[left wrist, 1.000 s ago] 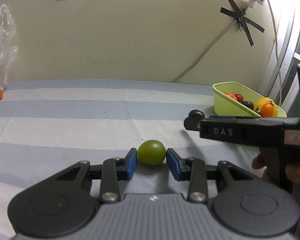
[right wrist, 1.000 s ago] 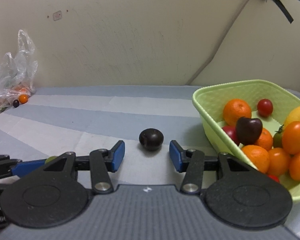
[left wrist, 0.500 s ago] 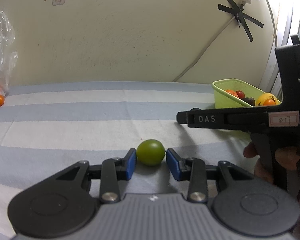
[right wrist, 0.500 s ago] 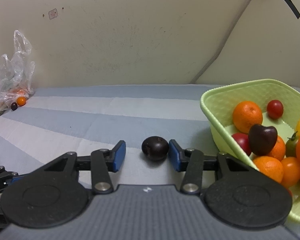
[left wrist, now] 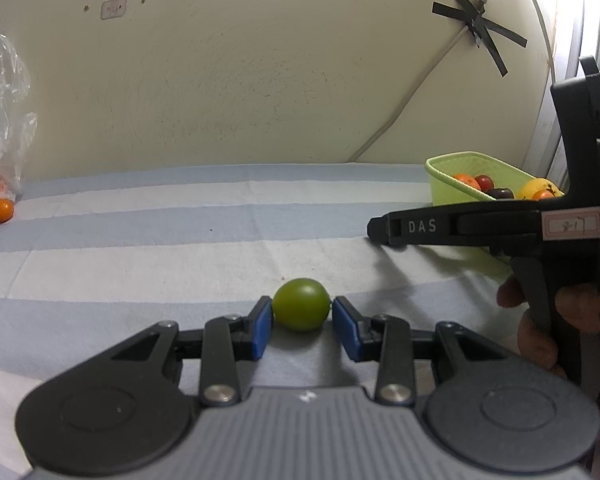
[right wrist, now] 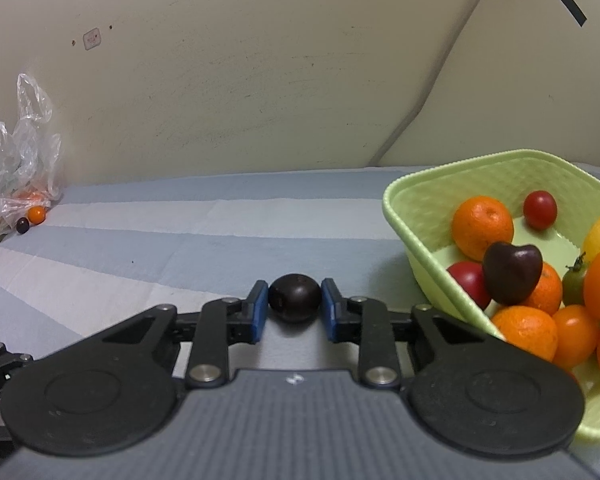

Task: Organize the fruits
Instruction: 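Grasp the green tomato with the left gripper while the right grasps the dark tomato, then carry the green and dark tomatoes over the green basket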

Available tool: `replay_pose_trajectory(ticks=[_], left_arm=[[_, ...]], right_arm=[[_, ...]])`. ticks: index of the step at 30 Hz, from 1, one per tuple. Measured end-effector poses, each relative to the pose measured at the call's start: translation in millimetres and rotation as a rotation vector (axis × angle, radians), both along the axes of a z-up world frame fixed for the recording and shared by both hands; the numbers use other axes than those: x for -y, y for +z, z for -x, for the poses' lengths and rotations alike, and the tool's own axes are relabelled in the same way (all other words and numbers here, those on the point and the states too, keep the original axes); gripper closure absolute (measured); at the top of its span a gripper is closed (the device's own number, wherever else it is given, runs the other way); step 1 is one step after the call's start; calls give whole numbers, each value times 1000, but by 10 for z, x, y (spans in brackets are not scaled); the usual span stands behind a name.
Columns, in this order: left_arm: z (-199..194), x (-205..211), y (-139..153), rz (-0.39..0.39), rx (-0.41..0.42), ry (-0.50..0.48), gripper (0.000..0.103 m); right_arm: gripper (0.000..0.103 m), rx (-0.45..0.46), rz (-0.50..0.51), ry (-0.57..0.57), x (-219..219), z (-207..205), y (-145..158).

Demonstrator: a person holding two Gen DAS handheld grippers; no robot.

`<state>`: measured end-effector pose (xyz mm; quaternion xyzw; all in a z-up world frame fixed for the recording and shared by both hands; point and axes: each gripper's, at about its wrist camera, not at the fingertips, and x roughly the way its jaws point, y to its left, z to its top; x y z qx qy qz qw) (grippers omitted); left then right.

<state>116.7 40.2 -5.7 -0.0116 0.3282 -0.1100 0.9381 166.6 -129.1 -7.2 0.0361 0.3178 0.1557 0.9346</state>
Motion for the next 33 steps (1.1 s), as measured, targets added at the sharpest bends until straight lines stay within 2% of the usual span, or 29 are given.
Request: replay_pose_trajectory(ticks=[14, 19, 23, 26, 28, 33], left_arm=[[-5, -26, -5, 1, 1, 2, 69], [-4, -28, -3, 3, 0, 1, 68], [1, -5, 4, -8, 1, -8, 65], [11, 11, 3, -21, 4, -8, 67], [17, 11, 7, -16, 6, -2, 72], [51, 11, 15, -7, 13, -11, 72]], right_arm=[[73, -2, -30, 27, 102, 63, 16], [73, 26, 24, 91, 147, 279, 38], [73, 29, 22, 114, 260, 463, 30], [73, 42, 25, 130, 347, 628, 33], [73, 52, 37, 144, 389, 756, 24], [73, 57, 24, 154, 519, 963, 18]])
